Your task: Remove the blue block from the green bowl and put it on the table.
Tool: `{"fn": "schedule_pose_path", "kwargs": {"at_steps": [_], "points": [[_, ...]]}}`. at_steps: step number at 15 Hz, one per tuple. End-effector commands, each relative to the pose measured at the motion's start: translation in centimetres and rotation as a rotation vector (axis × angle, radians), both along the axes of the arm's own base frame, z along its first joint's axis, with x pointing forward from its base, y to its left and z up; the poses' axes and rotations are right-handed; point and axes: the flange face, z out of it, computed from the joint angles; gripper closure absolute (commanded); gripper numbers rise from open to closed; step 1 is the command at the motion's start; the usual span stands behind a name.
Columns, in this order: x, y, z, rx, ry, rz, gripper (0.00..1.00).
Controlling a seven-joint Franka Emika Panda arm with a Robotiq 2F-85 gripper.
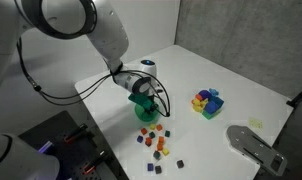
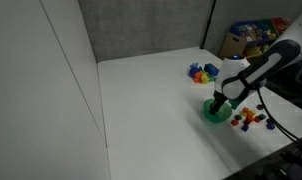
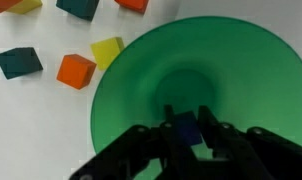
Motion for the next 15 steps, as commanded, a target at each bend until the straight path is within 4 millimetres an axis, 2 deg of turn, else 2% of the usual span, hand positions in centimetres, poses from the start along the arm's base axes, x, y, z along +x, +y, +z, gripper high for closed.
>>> {"fn": "schedule_pose_path", "kwargs": {"at_steps": [1,5,9,12,15], "points": [[-0.4,-0.6,3.1,0.013,-0.001,0.003,0.91],[-1.0,-2.1,5.7,0.024,0.012,-0.019,0.91],[-2.6,-4.3,9.4,0.044,0.026,-0.043,0.91],[-3.8,-7.1,12.3,0.042,0.012,-0.091,0.91],[-4.5,-10.8,13.5,0.015,-0.005,-0.164,0.91]]}}
